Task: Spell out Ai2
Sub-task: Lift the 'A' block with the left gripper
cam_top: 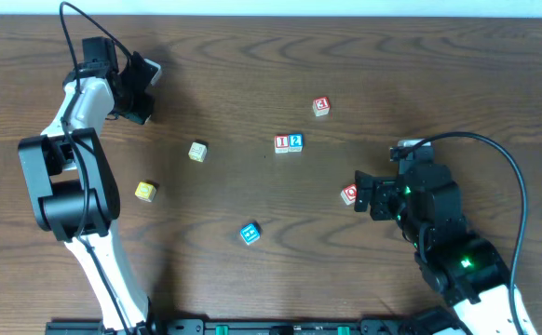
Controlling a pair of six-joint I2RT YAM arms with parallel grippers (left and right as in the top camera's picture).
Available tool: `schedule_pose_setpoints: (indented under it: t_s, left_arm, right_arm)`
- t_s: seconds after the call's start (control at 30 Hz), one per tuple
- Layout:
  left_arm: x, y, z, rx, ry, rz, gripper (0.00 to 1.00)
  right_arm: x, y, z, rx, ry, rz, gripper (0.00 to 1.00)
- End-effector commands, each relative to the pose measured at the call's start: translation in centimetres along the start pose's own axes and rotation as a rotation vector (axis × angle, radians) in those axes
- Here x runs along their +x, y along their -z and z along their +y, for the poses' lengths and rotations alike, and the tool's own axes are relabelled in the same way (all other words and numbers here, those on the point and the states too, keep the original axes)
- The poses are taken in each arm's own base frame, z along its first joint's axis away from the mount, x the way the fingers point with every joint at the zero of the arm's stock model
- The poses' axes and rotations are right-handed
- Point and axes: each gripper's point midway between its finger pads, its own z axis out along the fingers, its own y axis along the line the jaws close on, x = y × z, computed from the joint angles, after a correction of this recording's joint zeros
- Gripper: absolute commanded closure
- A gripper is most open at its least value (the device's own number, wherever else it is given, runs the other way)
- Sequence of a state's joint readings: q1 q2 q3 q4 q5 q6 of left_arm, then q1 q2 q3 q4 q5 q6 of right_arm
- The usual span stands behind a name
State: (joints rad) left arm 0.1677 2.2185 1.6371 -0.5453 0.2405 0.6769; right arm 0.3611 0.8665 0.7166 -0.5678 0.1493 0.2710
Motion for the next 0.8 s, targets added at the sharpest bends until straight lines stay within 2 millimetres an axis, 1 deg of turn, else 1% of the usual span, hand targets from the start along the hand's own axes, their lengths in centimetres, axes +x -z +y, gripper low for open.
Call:
schedule_pose_setpoints:
  t_s: [0.0,0.13,0.2,0.33,0.43,0.53,0.63,0.77]
  left_arm:
    - [-0.3,-0.3,0.0,0.009,0.022,-0.006,0.64]
    - [-1.2,0.6,0.2,-0.004,0.025,-0.028,0.64]
    - [-2.0,1.4,0.4,-0.016,0.038,-0.049,0.64]
    - [-4.3,3.4,1.1,-0.043,0.104,-0.106,0.63]
    - [-5.9,4.9,0.7,-0.045,0.137,-0.137,0.63]
    - [-7.2,6.1,-0.2,-0.050,0.121,-0.151,0.63]
    - [-7.4,6.5,-0.1,-0.109,0.105,-0.131,0.61]
    - [-6.4,6.5,0.0,-0.156,0.116,-0.072,0.59]
  right_arm:
    - [0.2,-0.1,-0.3,0.007,-0.017,0.004,0.01]
    - [0.2,-0.1,-0.3,0.007,-0.017,0.004,0.01]
    - [0.2,-0.1,-0.3,0.007,-0.017,0.004,0.01]
    - [0.2,-0.1,-0.3,0.007,-0.017,0.004,0.01]
    - [0.2,-0.1,-0.3,0.007,-0.017,0.004,0.01]
    - [0.2,-0.1,-0.3,0.007,-0.017,0.004,0.01]
    - [0.2,-0.1,-0.3,0.007,-0.017,0.004,0.01]
    - [0.2,-0.1,-0.3,0.007,-0.017,0.004,0.01]
